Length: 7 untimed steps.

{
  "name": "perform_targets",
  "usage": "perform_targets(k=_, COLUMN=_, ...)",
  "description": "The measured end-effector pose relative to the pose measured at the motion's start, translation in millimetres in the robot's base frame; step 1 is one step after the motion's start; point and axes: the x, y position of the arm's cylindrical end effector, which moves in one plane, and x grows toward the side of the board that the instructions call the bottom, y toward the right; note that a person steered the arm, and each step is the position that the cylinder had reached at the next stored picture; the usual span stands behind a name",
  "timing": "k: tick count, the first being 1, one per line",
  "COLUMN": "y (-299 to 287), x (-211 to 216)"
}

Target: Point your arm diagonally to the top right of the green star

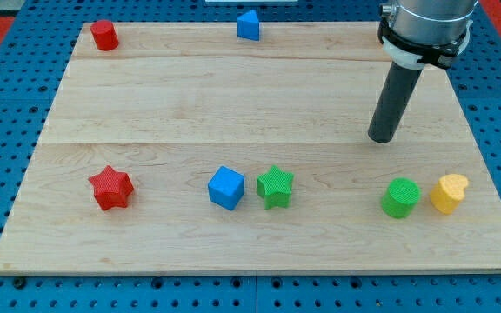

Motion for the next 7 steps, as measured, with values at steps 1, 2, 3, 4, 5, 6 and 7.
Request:
perform_targets(k=1, y=-0.2, x=0.0)
perform_targets(k=2, y=-0.2, x=1.4)
perform_targets(k=3, y=0.2, x=2.7)
perform_targets(k=4, y=0.2, x=2.7)
perform_targets(k=5, y=-1.6, x=2.7)
perform_targets(k=6, y=-1.6, x=2.7)
perform_targets(k=7, y=-0.9, x=-1.0)
